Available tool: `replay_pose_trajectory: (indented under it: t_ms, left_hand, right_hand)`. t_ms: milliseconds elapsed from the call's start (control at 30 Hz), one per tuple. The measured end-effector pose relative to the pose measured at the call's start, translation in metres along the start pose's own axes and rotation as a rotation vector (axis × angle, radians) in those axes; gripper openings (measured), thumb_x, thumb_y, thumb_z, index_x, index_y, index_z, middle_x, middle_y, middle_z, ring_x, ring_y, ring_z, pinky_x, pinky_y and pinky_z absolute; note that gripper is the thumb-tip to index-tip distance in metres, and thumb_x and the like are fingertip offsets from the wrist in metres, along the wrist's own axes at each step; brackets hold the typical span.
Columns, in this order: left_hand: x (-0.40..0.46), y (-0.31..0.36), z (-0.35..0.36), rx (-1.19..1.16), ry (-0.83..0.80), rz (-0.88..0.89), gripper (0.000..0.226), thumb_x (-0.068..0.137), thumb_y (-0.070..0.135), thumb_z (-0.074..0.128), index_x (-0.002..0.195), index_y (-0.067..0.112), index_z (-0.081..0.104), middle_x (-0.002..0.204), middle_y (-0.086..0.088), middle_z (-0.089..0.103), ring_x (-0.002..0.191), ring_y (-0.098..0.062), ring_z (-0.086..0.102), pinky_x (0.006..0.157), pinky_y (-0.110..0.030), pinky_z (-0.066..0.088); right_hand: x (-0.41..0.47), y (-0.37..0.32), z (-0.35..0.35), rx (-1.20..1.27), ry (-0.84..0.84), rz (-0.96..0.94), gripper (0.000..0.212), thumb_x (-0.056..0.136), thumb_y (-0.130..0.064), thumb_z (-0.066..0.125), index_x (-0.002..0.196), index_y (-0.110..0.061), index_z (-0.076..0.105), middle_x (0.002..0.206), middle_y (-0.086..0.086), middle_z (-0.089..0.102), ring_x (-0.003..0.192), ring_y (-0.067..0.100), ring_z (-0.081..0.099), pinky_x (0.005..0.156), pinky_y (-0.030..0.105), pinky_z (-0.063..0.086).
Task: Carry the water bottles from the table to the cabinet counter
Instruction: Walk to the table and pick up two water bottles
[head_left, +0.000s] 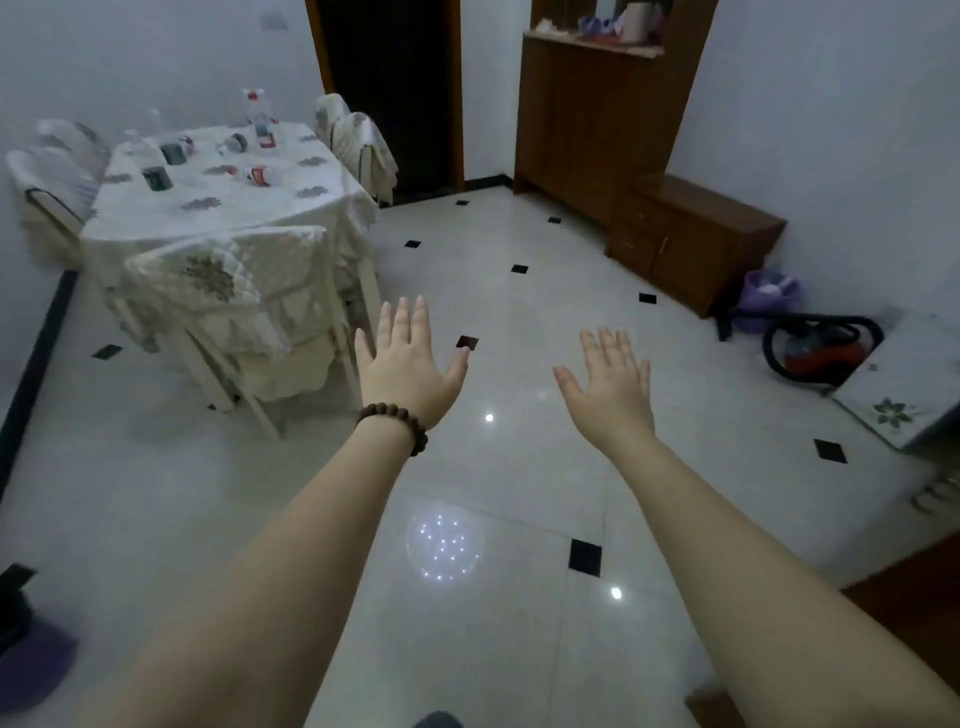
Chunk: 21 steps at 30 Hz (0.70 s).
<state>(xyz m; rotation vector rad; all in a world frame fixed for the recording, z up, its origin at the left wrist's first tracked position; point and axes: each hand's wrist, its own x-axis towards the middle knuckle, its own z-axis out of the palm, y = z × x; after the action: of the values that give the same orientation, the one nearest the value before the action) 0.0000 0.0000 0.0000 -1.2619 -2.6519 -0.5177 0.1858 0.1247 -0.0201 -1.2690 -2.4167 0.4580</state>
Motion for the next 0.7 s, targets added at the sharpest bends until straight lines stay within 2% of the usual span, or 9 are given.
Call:
replay_pose_trajectory:
  t_ms: [333,700]
  left_hand:
    - [0.101,-0.022,0.074,0.046,-0.022,-0.067,0.076,0.091,0.06,0.027,0.153,0.02,0.007,0.16,0.0,0.008,0.147,-0.016,-0.001,0.117,-0.048,-0.001]
    - [0.334,-0.07,0.137,0.053,-0.048,-0.165,0.078,0.091,0.06,0.029,0.153,0.018,0.006,0.16,-0.001,0.008,0.147,-0.018,-0.001,0.117,-0.05,0.0]
  right_hand:
    - [0.117,0.017,0.067,-0.048,-0.074,-0.016,0.064,0.098,-0.05,0.031,0.152,-0.021,0.015,0.162,0.002,0.006,0.148,0.016,-0.005,0.12,0.044,-0.005]
    - [0.379,-0.028,0.126,-0.069,-0.15,-0.07,0.064,0.098,-0.05,0.03,0.152,-0.02,0.013,0.162,0.001,0.004,0.148,0.016,-0.006,0.12,0.044,-0.005]
